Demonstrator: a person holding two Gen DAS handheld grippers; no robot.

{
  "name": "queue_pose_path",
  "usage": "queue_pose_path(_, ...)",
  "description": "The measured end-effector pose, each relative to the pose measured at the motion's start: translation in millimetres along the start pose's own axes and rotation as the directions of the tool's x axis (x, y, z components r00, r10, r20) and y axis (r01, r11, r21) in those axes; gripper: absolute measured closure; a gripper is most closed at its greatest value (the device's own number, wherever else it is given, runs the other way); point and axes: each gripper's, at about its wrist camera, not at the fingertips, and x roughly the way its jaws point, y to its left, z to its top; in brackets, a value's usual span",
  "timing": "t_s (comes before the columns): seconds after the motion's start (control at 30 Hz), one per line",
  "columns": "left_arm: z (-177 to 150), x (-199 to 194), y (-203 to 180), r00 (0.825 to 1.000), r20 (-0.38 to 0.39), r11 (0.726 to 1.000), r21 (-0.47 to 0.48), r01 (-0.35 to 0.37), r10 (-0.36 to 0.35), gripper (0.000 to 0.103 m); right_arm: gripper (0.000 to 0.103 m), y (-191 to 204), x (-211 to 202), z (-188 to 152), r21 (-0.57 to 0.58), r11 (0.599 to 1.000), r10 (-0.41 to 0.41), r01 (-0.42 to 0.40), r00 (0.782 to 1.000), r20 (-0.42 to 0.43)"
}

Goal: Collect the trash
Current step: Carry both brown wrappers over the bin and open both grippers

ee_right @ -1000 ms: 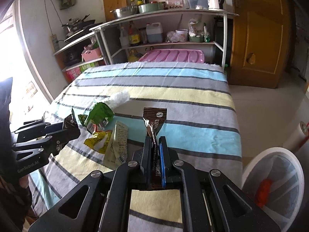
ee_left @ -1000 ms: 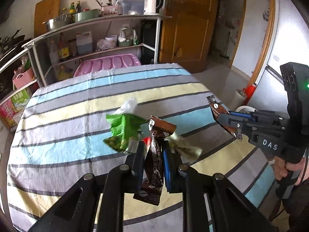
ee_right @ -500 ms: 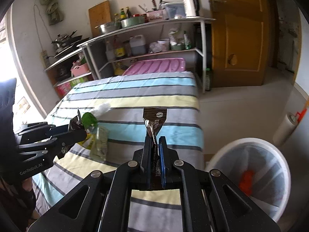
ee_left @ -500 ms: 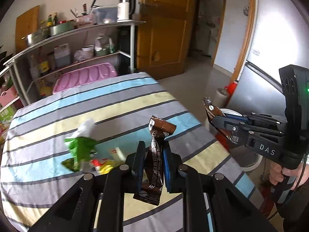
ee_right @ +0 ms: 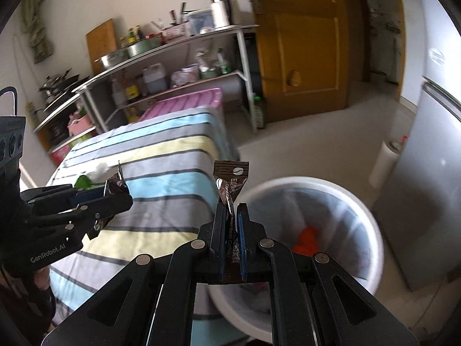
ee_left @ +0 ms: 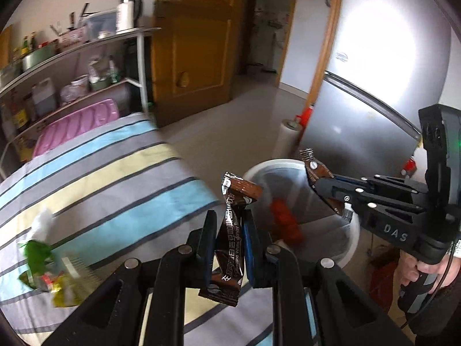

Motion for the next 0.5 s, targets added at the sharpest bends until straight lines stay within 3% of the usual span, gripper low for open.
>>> queue_pose_path(0.5,4,47,-64,0.994,-0.079,0.994,0.076,0.077,-0.071,0.085,0.095,-63,4,-27,0.081,0.991,-0.101,0.106,0.992,-0.07)
